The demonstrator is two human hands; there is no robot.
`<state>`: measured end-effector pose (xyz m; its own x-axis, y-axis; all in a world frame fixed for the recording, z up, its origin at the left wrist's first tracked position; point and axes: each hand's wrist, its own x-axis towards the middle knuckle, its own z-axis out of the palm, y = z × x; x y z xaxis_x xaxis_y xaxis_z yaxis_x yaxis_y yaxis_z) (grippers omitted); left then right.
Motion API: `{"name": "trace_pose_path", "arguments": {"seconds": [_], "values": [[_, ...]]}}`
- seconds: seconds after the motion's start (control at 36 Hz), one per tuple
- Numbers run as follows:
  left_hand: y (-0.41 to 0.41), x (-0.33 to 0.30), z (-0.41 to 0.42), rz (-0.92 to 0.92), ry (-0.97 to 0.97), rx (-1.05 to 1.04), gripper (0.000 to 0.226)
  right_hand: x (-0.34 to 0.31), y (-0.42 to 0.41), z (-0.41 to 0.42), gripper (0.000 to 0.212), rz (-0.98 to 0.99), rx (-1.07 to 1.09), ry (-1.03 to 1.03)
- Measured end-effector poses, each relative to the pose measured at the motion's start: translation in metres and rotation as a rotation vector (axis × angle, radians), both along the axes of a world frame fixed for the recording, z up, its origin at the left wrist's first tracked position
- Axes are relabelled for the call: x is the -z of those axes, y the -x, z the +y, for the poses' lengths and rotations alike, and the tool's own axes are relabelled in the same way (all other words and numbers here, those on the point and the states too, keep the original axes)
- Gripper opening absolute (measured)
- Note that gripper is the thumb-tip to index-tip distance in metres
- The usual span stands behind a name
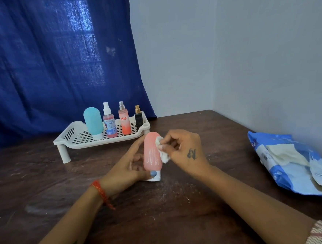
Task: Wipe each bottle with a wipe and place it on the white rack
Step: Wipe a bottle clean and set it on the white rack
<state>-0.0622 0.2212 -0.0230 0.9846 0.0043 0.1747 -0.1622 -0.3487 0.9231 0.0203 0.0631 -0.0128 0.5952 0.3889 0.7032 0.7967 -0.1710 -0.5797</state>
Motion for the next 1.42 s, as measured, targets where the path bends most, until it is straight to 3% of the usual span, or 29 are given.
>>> {"name": "trace_pose_path", "arguments": {"seconds": [0.14, 0.28, 0.5, 0.64, 0.75, 0.86, 1.0, 1.14, 1.28, 1.42], "values": [[0.0, -0.0011, -0.0015, -0.004, -0.021, -0.01, 0.094, 0.0013, -0.0051, -0.0035, 0.018, 0.066, 0.039, 0.088], [0.0008, -0.0002, -0.0004, -0.011, -0.011, -0.015, 0.098, -0.0002, -0.0006, -0.008, 0.026, 0.138, -0.102, 0.224], [-0.0002, 0.0002, -0.0002, 0.002, 0.015, -0.012, 0.1, 0.0023, 0.0022, -0.0009, 0.009, -0.009, -0.079, 0.091], [-0.0001, -0.0013, -0.0012, 0.016, -0.013, -0.018, 0.1, -0.0008, -0.0012, -0.0032, 0.009, 0.037, 0.031, 0.172], [0.0003, -0.0007, -0.0015, 0.01, -0.015, -0.03, 0.099, -0.0007, -0.0009, -0.0083, 0.017, 0.111, -0.11, 0.238], [0.0004, -0.0007, -0.0002, 0.018, 0.0, -0.033, 0.103, 0.0011, 0.0015, -0.0063, 0.009, 0.039, -0.166, 0.245], [-0.0006, 0.0003, 0.0012, 0.02, 0.023, -0.018, 0.102, 0.0027, 0.0022, -0.0002, 0.008, -0.069, -0.076, 0.111], [-0.0011, -0.0008, -0.0004, 0.032, 0.0, -0.029, 0.099, 0.0003, -0.0006, -0.0018, 0.006, 0.002, 0.006, 0.11], [-0.0002, -0.0005, -0.0005, 0.025, 0.001, -0.035, 0.1, 0.0018, -0.0013, -0.0061, 0.009, 0.057, -0.119, 0.2], [-0.0002, -0.0004, -0.0008, -0.003, 0.011, -0.027, 0.098, 0.0061, 0.0031, -0.001, 0.005, -0.107, -0.172, 0.19]]}}
